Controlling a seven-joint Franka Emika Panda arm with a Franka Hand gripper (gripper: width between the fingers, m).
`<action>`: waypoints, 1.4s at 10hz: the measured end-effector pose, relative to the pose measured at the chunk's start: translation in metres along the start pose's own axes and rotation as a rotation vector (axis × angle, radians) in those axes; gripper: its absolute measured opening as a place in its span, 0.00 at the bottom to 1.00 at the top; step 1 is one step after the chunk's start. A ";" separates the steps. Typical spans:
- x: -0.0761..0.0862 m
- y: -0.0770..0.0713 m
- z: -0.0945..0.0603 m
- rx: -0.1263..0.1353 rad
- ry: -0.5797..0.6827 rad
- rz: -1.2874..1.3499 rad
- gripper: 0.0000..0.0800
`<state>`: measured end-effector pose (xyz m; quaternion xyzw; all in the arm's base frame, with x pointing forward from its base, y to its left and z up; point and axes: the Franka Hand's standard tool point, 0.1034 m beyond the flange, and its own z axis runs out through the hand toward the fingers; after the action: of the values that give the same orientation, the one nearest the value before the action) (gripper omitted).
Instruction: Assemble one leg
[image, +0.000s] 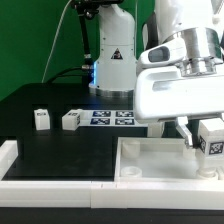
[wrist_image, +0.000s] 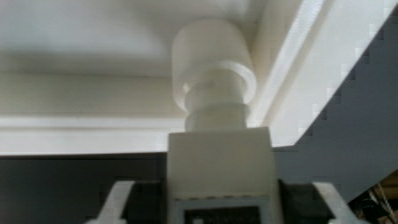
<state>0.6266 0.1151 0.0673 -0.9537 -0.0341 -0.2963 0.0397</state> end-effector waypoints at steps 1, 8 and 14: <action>-0.003 -0.002 0.002 0.001 -0.006 -0.002 0.36; -0.009 -0.004 0.006 -0.006 0.014 0.021 0.36; -0.013 -0.004 0.008 -0.005 -0.023 0.014 0.80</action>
Offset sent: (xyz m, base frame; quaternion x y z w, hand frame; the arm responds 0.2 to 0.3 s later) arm -0.0068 0.0030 -0.0082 -0.0083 0.0098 0.0108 0.9999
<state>0.6201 0.1192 0.0540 -0.9573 -0.0269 -0.2853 0.0390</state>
